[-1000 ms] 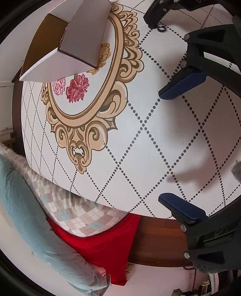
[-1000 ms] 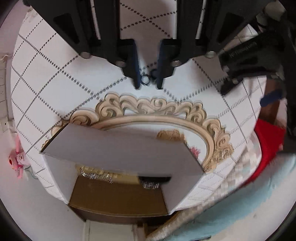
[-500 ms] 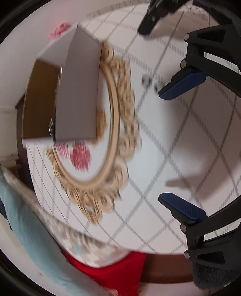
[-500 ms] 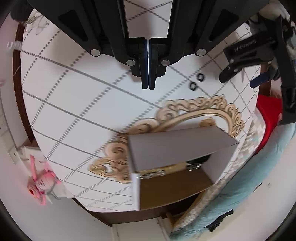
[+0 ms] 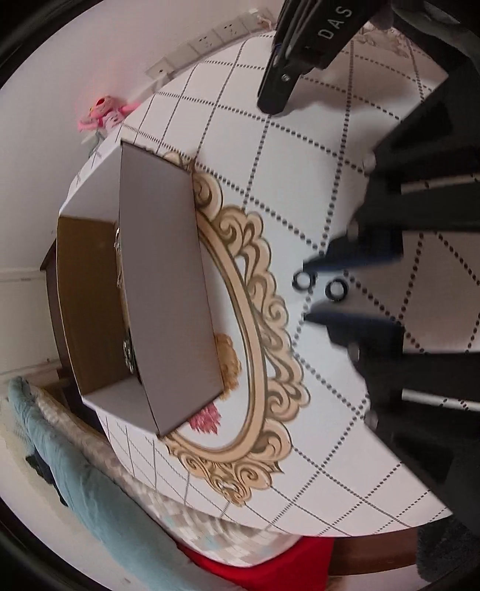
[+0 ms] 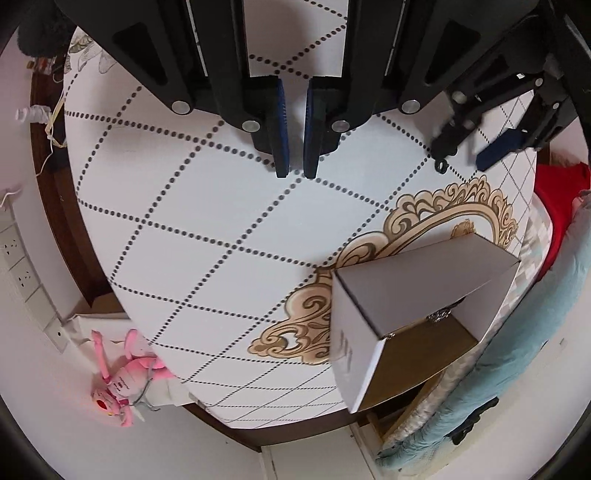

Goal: Organize jewelry
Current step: 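Grasp a small black ring with the left tool from the table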

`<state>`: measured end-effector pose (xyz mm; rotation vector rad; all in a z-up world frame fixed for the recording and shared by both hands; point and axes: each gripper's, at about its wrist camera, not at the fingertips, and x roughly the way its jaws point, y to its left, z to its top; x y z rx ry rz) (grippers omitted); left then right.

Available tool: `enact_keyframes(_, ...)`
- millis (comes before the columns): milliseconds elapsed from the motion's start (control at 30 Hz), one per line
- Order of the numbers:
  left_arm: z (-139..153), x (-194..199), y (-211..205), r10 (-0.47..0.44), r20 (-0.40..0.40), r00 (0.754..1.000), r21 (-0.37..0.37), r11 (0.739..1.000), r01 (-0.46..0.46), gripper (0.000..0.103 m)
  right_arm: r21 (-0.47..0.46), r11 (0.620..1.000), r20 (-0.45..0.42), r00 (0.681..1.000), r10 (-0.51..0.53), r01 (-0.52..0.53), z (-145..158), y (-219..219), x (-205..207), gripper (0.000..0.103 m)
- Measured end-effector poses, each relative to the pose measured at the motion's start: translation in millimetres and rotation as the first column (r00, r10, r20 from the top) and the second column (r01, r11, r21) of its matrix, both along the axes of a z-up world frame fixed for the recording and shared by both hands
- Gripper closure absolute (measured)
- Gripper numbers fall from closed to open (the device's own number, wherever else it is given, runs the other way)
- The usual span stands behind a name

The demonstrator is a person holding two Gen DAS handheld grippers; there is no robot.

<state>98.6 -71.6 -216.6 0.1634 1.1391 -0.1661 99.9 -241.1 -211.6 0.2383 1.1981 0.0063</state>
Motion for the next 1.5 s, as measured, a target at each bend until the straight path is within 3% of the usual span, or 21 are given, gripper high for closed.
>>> enact_keyframes(267,11,-6,37,0.065,-0.003,0.998,-0.019,0.998,-0.065,0.1,0.074,0.996,0.03,0.999,0.04,-0.042,13,13,3,0.093)
enact_keyframes(300,13,-5,48,0.089,-0.005,0.996,-0.022,0.996,-0.09,0.1,0.101,0.993,0.029,0.997,0.065,-0.068,15,22,4,0.083)
enact_keyframes(333,14,-5,59,0.112,-0.006,0.994,-0.022,0.993,-0.112,0.1,0.111,0.99,0.031,0.996,0.08,-0.083,15,28,5,0.066)
enact_keyframes(400,15,-4,76,0.154,-0.005,0.988,-0.015,0.988,-0.154,0.1,0.114,0.984,0.044,0.99,0.136,-0.14,17,49,7,0.05)
enact_keyframes(633,2,-6,116,0.256,-0.044,0.966,-0.012,0.967,-0.256,0.1,0.034,0.955,0.062,0.954,0.292,-0.294,13,120,13,0.05)
enact_keyframes(700,-1,-9,123,0.271,-0.059,0.961,-0.022,0.962,-0.273,0.1,-0.017,0.946,0.042,0.945,0.323,-0.323,7,135,16,0.051)
enact_keyframes(767,-3,-9,125,0.278,-0.078,0.958,-0.028,0.959,-0.28,0.097,-0.063,0.937,0.003,0.938,0.346,-0.345,-2,145,17,0.072)
enact_keyframes(833,-3,-10,129,0.299,-0.082,0.951,-0.032,0.953,-0.303,0.095,-0.085,0.929,0.023,0.931,0.363,-0.36,-3,148,13,0.09)
enact_keyframes(967,-3,-8,131,0.324,-0.088,0.942,-0.02,0.945,-0.327,0.091,-0.082,0.934,0.039,0.935,0.352,-0.348,-1,145,12,0.101)
enact_keyframes(1033,-1,-5,127,0.326,-0.082,0.942,-0.003,0.945,-0.328,0.061,-0.05,0.95,0.049,0.95,0.31,-0.308,2,130,11,0.102)
enact_keyframes(1067,-1,-4,124,0.32,-0.079,0.944,-0.004,0.947,-0.321,0.027,-0.036,0.958,0.058,0.956,0.287,-0.285,5,120,11,0.102)
enact_keyframes(1100,1,-5,120,0.314,-0.072,0.947,-0.011,0.949,-0.315,0.016,-0.021,0.963,0.062,0.961,0.268,-0.267,8,112,10,0.103)
enact_keyframes(1333,5,-11,67,0.196,-0.051,0.979,-0.039,0.979,-0.198,0.016,0.027,0.989,0.068,0.987,0.144,-0.146,22,47,-5,0.103)
enact_keyframes(1500,-1,-15,29,0.109,-0.042,0.993,-0.013,0.994,-0.11,0.019,0.04,0.995,0.045,0.995,0.087,-0.089,16,19,-11,0.103)
